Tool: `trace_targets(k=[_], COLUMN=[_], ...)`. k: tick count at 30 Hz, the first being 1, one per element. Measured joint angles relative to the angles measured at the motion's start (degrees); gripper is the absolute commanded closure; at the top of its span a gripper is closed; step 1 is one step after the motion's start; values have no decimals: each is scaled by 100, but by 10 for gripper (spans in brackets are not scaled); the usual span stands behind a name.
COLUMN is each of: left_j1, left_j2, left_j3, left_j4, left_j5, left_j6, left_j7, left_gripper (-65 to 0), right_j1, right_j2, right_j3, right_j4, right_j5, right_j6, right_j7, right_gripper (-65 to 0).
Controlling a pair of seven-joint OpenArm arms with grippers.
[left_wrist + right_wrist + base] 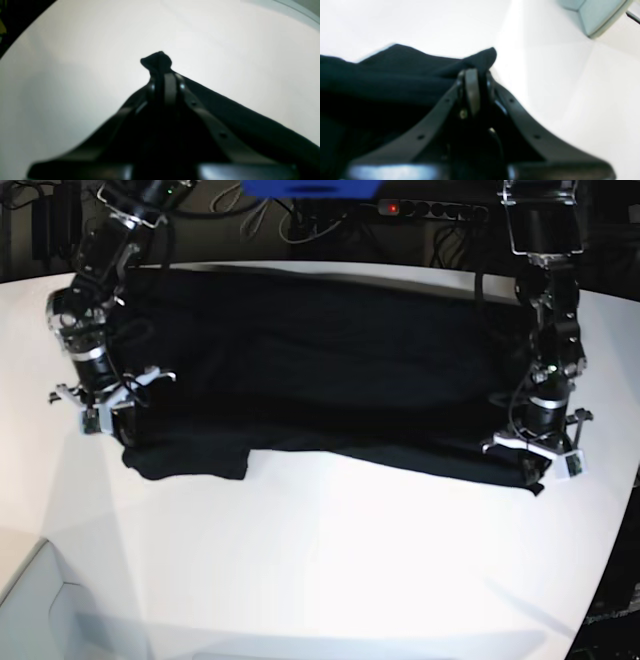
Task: Layout the t-shirt on the table in an organized manner, then fold the t-shirt properly
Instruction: 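Lift the hem with both grippers and fold it onto the shoulder edge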
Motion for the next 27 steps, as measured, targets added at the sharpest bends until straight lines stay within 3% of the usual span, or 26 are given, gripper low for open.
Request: trace_targets(k=[7,27], left_j1=[811,2039], left_j2=[260,269], left_j3=[-437,-1110], left_j4=[1158,1587], left_j5=[-2,11], left_j6=[0,-22], left_j7=[743,892], left_gripper=[-2,-2], right_j1=[-837,-1609], right_j2=[-275,-251], right_j3=[-50,-15], right_j4=[625,632], right_j5=[350,367], right_j6=[20,31], right_j7=[13,15], right_gripper=[0,0])
